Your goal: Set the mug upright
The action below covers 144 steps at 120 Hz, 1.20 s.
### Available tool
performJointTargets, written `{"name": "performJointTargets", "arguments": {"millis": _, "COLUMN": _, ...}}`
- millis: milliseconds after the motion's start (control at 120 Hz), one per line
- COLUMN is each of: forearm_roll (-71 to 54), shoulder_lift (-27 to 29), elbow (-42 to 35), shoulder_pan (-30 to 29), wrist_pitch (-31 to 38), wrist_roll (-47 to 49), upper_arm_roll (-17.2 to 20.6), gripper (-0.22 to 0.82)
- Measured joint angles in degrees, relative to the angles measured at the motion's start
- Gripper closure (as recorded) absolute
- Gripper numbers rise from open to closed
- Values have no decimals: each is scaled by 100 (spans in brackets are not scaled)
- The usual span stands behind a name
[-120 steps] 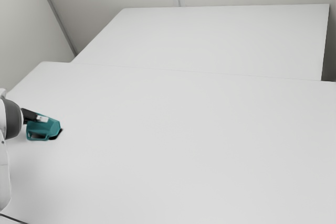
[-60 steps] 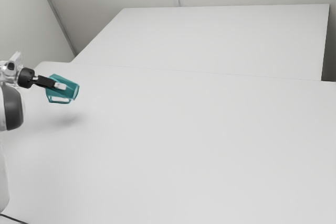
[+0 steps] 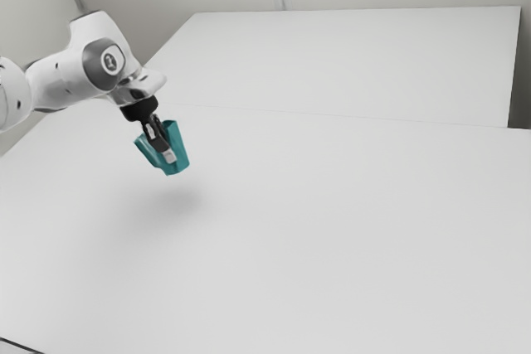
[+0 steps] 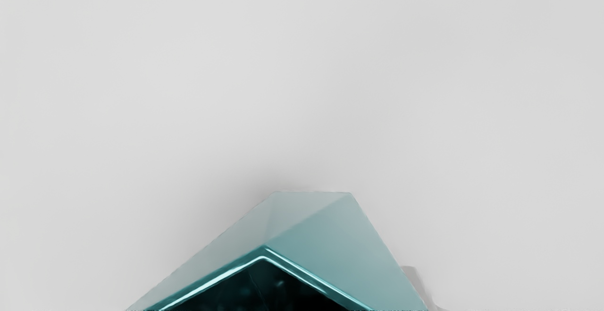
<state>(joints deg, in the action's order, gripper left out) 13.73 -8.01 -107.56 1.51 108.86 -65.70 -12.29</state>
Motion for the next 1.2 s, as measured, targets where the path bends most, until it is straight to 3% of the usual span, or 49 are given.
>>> {"name": "performJointTargets", "arguments": {"millis": 167, "forearm_roll": -944, "shoulder_lift": 123, "elbow": -509, "shoulder_pan": 38, "wrist_pitch": 1113, "wrist_roll": 561, "upper_arm_roll": 402, "gripper": 77}}
{"name": "performJointTargets", "arguments": {"millis": 342, "forearm_roll": -1186, "shoulder_lift": 161, "elbow": -760, "shoulder_pan": 87, "wrist_pitch": 1759, "wrist_roll": 1091, "upper_arm_roll": 657, "gripper": 77}}
{"name": "performJointTargets", "arguments": {"millis": 750, "forearm_roll": -1328, "shoulder_lift": 832, "elbow": -2095, "shoulder_pan": 272, "wrist_pitch": 2366, "wrist_roll": 2165, "upper_arm_roll": 990, "gripper": 79}}
{"name": "performJointTargets", "arguments": {"millis": 908, "forearm_roll": -1452, "shoulder_lift": 801, "elbow": -2230, "shoulder_pan": 246, "wrist_pitch": 2681, "wrist_roll": 2464, "upper_arm_roll": 1256, "gripper": 79}}
{"name": "performJointTargets", "arguments": {"millis": 1200, "forearm_roll": -1574, "shoulder_lift": 530, "elbow": -2242, "shoulder_pan": 509, "wrist_pitch": 3013, "wrist_roll": 2860, "upper_arm_roll": 1292, "gripper": 79}}
